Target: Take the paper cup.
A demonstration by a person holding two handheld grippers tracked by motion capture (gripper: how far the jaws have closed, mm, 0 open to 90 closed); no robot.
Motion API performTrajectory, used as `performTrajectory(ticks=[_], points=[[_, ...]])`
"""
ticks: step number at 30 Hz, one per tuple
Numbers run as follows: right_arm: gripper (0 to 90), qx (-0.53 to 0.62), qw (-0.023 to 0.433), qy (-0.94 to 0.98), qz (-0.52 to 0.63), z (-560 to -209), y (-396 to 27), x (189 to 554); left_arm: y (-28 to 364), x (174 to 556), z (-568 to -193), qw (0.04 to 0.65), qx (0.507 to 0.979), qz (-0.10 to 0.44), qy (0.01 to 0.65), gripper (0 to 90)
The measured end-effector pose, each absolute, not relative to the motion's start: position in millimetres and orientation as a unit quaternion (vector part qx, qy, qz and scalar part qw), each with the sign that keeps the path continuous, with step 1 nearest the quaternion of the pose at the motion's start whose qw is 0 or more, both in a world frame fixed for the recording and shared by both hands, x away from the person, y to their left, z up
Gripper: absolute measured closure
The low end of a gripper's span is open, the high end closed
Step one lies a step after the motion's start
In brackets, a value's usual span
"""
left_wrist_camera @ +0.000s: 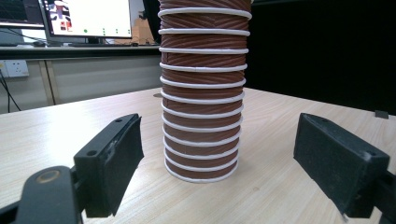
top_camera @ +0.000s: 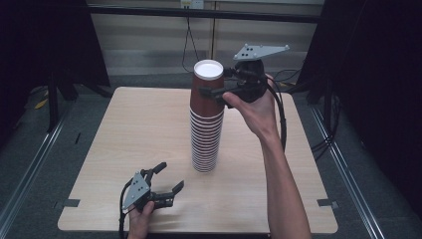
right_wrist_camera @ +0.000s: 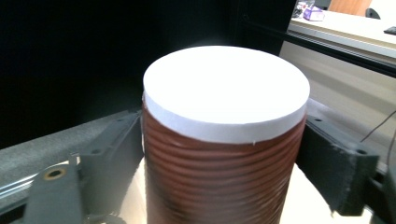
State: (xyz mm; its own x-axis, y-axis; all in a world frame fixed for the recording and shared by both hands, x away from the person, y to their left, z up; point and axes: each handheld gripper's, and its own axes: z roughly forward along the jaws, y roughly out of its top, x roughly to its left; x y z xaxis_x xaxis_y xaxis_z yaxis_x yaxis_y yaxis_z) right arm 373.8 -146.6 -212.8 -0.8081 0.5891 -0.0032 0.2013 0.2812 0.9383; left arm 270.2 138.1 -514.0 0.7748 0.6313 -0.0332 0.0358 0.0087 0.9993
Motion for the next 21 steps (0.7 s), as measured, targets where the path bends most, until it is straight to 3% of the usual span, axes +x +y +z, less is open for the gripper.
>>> performTrajectory(ticks=[21], points=[[20.4,0.251,0.18,0.793,0.524,-210.2,-139.6,378.8,138.1,270.3,-514.0,0.665,0.667,0.223,0.251,15.4]])
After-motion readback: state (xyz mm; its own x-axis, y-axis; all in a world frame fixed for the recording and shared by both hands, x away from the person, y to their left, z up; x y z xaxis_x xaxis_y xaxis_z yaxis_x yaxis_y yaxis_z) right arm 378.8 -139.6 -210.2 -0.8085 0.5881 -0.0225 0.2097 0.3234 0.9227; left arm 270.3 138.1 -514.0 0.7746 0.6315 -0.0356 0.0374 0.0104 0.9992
